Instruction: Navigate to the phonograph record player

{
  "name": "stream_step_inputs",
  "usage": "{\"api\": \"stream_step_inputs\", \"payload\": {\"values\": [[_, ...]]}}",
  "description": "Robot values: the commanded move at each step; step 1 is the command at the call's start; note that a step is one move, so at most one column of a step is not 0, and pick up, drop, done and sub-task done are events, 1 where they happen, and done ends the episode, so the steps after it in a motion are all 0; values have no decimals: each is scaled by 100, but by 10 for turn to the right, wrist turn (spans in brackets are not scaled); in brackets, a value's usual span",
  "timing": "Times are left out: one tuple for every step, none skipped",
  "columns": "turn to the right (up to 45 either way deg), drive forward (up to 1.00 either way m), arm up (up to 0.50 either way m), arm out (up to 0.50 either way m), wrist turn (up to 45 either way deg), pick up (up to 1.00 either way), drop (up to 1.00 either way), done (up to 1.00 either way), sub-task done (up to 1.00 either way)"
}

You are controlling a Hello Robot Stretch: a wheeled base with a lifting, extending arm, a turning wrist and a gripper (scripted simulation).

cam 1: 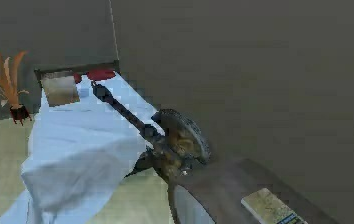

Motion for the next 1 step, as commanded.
{"api": "stream_step_inputs", "payload": {"values": [[-450, 0, 0, 0, 0, 0, 0, 0, 0]]}}
